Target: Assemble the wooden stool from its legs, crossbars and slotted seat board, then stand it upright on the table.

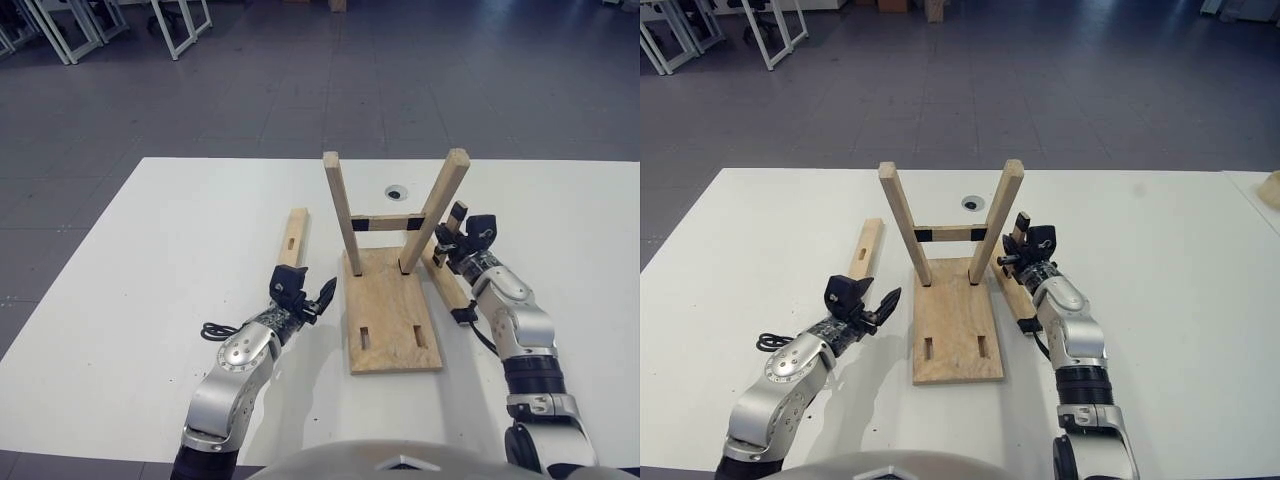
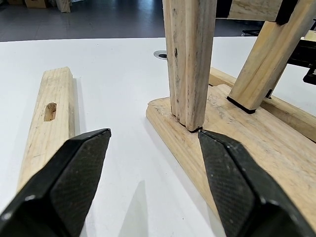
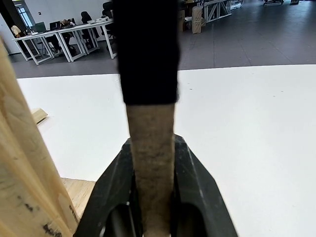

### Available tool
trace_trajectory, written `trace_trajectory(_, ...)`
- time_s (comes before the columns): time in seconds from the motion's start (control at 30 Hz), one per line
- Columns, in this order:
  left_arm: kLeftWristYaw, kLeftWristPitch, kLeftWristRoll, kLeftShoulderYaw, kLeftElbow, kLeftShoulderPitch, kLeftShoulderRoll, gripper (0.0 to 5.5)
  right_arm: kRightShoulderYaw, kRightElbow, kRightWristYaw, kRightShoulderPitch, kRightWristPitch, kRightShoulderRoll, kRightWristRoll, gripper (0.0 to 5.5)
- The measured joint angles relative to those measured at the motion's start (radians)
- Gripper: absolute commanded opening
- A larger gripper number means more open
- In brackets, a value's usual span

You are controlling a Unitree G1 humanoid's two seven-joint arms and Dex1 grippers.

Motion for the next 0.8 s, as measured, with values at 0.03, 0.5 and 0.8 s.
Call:
trace_trajectory(0.03,0.0,0.0,0.0,0.0,0.0,0.0,0.0,3.29,0.0,0.016,0.004,-0.014,-0.002,-0.002,-0.006,0.4)
trace_trajectory(0.5,0.01,0.0,0.007,-0.002,0.0,0.001,-0.017,3.29,0.015,0.122,-0.046,0.115,-0.401,0.068,-0.077,0.4)
trace_trajectory(0.8,0.01,0.001,0.007,-0.002,-0.001,0.008,-0.014,3.29,-0.003,0.124,-0.092,0.196,-0.559,0.063,-0.097,0.4)
